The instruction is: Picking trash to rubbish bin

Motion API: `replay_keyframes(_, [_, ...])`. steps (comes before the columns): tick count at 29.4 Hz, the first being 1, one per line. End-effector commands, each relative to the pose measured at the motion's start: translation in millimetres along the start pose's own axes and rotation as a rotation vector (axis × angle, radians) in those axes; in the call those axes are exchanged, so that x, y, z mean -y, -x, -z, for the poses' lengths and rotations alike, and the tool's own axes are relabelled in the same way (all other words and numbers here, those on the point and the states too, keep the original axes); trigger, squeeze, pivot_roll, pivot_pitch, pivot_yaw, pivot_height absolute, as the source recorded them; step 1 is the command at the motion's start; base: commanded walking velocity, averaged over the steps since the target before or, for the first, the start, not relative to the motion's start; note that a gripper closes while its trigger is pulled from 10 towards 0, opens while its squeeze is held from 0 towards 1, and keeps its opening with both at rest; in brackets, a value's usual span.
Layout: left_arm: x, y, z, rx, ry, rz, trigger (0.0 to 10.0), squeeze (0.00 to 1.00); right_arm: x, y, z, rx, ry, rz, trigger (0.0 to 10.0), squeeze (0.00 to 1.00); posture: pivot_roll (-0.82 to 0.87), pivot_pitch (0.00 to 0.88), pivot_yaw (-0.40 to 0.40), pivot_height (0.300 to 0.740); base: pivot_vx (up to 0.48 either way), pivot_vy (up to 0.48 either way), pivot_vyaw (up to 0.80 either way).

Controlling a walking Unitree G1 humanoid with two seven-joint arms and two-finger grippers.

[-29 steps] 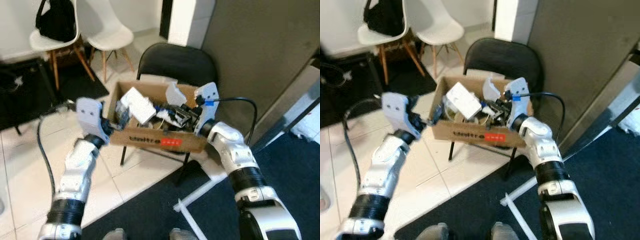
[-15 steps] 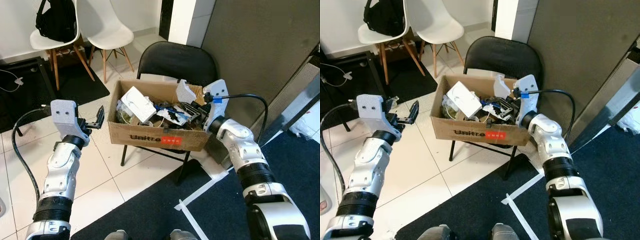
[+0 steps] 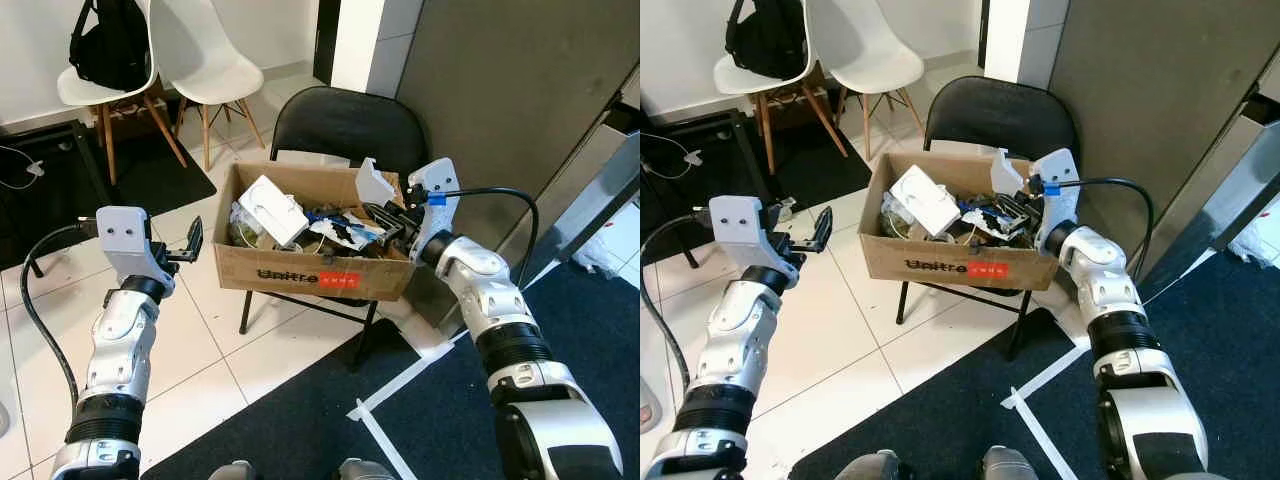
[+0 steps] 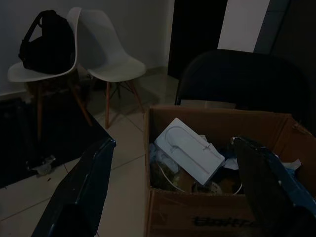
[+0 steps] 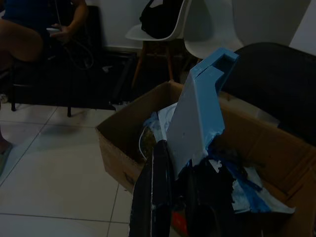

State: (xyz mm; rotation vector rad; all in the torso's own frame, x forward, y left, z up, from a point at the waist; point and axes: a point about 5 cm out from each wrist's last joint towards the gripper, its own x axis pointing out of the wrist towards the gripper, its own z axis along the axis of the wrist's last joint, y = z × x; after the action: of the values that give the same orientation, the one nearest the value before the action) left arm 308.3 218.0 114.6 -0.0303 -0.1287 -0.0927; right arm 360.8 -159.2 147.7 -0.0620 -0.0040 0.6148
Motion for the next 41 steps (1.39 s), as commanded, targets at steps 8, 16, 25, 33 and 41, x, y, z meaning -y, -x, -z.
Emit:
replay_keyframes(8, [-4.8, -0.7, -0.6, 0.003, -0.008, -0.002, 10.0, 0.00, 6.3, 2.0, -0.5, 0.003, 0.003, 0.029, 10.0, 0.00, -0.02, 0.000, -0.038, 0.740, 0.000, 0.000, 0.00])
replay_keyframes(16, [-4.7, -0.4, -0.3, 0.005, -0.006, 0.000, 10.0, 0.00, 8.7, 2.3, -1.3, 0.004, 0.005, 0.043, 10.0, 0.00, -0.02, 0.000, -0.038, 0.740, 0.000, 0.000, 0.00])
replay_keyframes(25, [-4.6, -0.5, 0.1, 0.005, -0.008, -0.002, 10.0, 0.00, 9.7, 2.1, -1.6, 0.004, 0.009, 0.047, 10.0, 0.00, -0.03, 0.000, -0.039, 0.740, 0.000, 0.000, 0.00])
replay_keyframes(33, [-3.2, -1.5, 1.6, -0.008, -0.007, 0.005, 10.0, 0.00, 9.6, 1.8, -1.2, 0.004, 0.012, 0.050, 10.0, 0.00, -0.03, 0.000, -0.039, 0.740, 0.000, 0.000, 0.00])
replay_keyframes(41, [-1.5, -0.6, 3.1, -0.012, -0.002, 0.022, 10.0, 0.00, 10.3, 1.6, -1.3, 0.003, 0.018, 0.054, 10.0, 0.00, -0.03, 0.000, -0.039, 0.740, 0.198, 0.000, 0.00])
